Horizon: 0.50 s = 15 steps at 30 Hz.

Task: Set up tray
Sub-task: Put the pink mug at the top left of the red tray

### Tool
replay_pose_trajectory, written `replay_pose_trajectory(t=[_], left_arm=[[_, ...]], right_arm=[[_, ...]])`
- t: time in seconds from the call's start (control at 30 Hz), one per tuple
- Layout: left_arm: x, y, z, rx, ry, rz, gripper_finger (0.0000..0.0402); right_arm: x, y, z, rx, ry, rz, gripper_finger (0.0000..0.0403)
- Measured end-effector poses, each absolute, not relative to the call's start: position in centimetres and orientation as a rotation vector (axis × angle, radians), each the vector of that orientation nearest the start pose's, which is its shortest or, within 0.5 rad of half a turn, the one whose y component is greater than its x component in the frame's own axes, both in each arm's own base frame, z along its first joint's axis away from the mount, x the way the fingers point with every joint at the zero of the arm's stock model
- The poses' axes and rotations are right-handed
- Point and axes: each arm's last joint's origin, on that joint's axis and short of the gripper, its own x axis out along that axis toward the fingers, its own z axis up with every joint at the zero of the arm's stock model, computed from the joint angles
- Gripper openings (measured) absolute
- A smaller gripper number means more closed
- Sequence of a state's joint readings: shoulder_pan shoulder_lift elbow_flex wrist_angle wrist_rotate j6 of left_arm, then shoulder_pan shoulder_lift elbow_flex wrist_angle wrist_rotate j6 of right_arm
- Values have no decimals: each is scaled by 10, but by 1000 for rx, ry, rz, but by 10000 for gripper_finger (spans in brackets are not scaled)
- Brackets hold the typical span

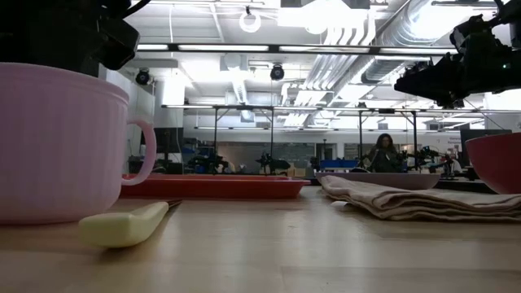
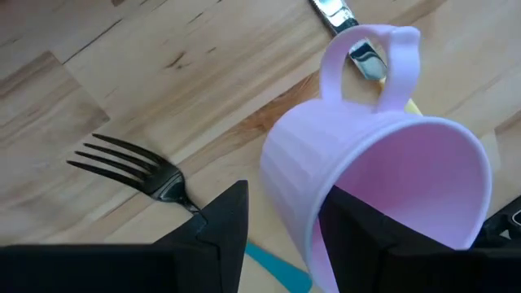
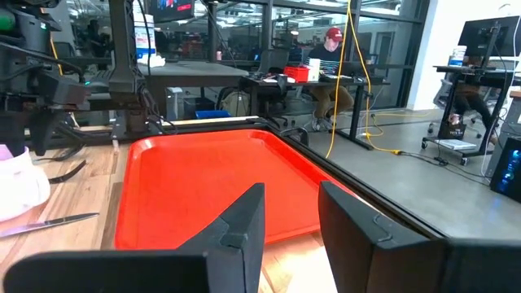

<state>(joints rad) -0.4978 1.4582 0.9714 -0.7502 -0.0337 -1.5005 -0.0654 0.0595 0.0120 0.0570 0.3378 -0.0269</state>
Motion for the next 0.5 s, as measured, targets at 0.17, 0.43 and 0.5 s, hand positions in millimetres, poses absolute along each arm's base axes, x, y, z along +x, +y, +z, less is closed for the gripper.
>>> replay_pose_trajectory(t=[0.17,0.43,0.5], left_arm=[[235,-126,213,-962,1203,548,133],[235,-127,213,-964,1201,546,24],[234,-126,213,-961,1205,550,14]], right_arm=[[98,-16,168,-25,-4,-403,94],[98,-16,168,-25,-5,-404,94],[98,-16,168,-25,-4,-404,94]])
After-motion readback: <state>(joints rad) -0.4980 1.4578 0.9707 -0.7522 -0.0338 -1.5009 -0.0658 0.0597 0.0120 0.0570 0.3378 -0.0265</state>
